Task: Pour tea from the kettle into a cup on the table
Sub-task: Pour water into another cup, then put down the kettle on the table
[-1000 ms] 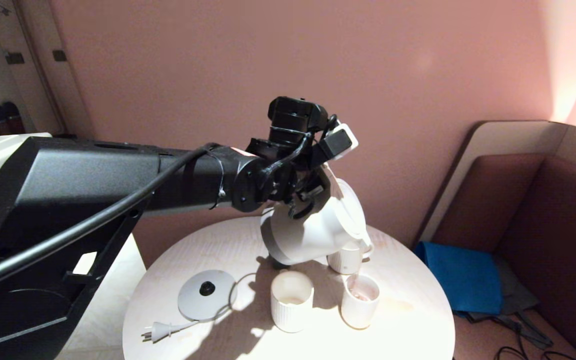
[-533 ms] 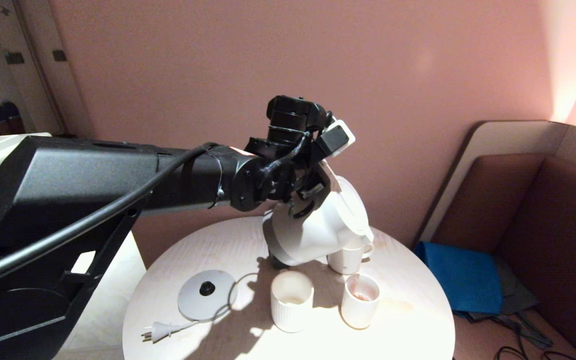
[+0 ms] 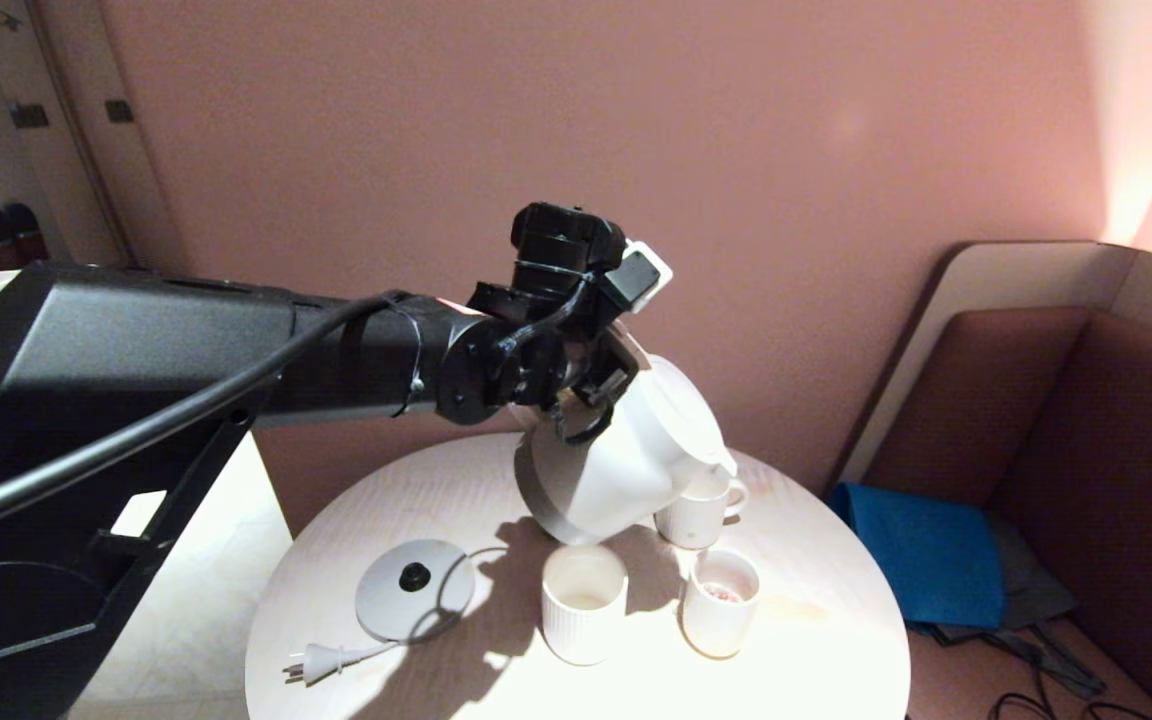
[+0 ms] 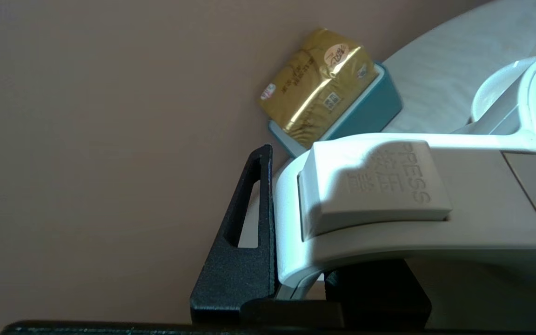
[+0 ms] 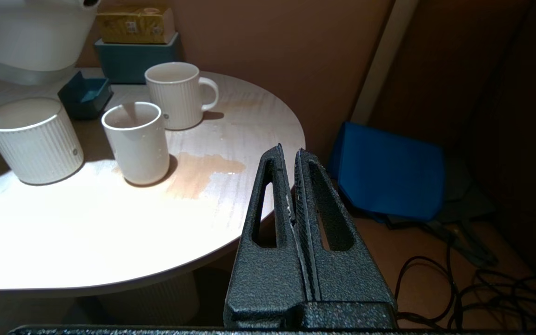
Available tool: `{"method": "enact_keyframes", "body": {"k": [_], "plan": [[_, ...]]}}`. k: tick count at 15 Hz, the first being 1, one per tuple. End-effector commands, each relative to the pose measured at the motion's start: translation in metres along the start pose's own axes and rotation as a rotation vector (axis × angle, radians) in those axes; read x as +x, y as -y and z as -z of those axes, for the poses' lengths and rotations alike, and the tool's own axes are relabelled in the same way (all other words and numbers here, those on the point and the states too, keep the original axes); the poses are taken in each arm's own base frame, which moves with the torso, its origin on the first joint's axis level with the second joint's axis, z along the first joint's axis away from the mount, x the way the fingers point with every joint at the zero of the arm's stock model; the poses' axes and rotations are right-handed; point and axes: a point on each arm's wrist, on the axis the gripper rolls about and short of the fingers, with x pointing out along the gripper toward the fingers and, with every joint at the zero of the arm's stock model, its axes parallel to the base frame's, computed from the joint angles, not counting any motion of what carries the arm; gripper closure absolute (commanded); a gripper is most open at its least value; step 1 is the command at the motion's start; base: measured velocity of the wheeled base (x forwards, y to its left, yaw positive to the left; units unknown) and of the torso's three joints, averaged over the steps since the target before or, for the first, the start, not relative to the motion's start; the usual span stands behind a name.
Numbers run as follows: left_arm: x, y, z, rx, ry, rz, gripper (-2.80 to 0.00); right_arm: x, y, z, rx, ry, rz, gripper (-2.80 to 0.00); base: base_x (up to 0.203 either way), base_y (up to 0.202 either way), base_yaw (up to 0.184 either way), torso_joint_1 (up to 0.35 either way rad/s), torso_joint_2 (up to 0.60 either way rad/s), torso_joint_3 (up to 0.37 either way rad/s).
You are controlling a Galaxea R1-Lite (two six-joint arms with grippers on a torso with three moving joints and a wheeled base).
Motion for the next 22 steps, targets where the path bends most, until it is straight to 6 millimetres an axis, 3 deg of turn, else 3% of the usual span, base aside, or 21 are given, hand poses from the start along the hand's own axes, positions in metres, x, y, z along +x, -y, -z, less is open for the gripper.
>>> {"method": "enact_keyframes", "body": {"k": [1,7,11,18,22], "plan": [[0.000,-0.001,-0.001,-0.087,0.003,-0.002,0.00,0.000,0.000,0.000,0.000,-0.002,0.000,0.00,0.000,0.000,0.000,0.000,0.00,0.000],[-0.005,-0.004,-0.003,-0.313,0.013,-0.001,0.00,0.000,0.000,0.000,0.000,-0.002,0.000,0.00,0.000,0.000,0.000,0.000,0.00,0.000],[-0.021,-0.030,-0.004,-0.442,0.029,-0.036,0.00,0.000,0.000,0.000,0.000,-0.002,-0.002,0.00,0.000,0.000,0.000,0.000,0.00,0.000],[-0.055,-0.069,0.036,-0.581,0.003,0.018,0.00,0.000,0.000,0.000,0.000,-0.002,0.000,0.00,0.000,0.000,0.000,0.000,0.00,0.000],[-0.071,-0.100,0.081,-0.628,0.044,-0.066,0.00,0.000,0.000,0.000,0.000,-0.002,0.000,0.00,0.000,0.000,0.000,0.000,0.00,0.000]]}}
